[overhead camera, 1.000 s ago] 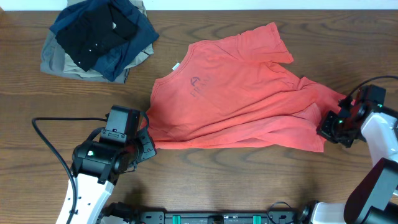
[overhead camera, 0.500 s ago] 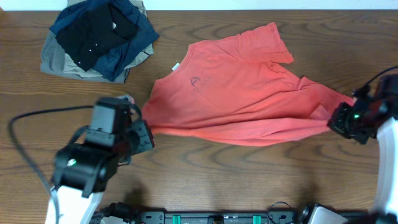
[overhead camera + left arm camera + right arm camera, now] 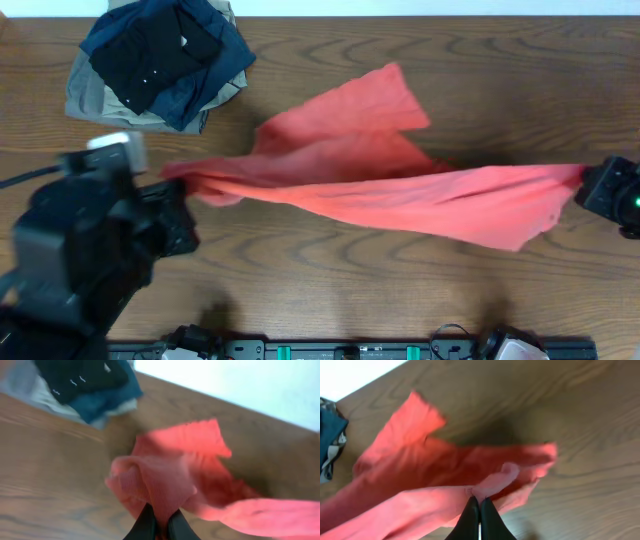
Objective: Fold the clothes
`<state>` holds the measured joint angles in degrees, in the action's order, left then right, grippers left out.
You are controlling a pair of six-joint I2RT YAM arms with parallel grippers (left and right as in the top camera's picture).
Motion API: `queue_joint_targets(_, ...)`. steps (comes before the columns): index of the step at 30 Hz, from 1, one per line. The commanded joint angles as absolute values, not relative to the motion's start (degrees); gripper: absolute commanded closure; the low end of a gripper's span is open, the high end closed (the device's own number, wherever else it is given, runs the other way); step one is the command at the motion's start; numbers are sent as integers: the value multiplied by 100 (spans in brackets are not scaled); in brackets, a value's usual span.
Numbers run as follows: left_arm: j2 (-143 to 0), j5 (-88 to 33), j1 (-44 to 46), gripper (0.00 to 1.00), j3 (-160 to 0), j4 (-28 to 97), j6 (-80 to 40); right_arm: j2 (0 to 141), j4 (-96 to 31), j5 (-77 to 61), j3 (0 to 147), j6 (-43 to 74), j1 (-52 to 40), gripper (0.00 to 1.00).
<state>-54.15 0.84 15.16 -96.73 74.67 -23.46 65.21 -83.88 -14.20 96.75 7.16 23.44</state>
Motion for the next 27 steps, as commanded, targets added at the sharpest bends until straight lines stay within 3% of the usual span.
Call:
queue_joint_targets(1,-5378,777,1525,94,-10173,7664,-2233,6534,-8420,-1046,10077,742,2362,99)
queue_joint_targets(13,-5419,1870,1520,94,-10331,7819,-2456,6838,-8064,-1035,10304,963,2366,99)
queue_joint_targets(27,-7295,1396,1520,94,-10219,7435,-2427,8239,-7660,-1680,10304,939,2342,99)
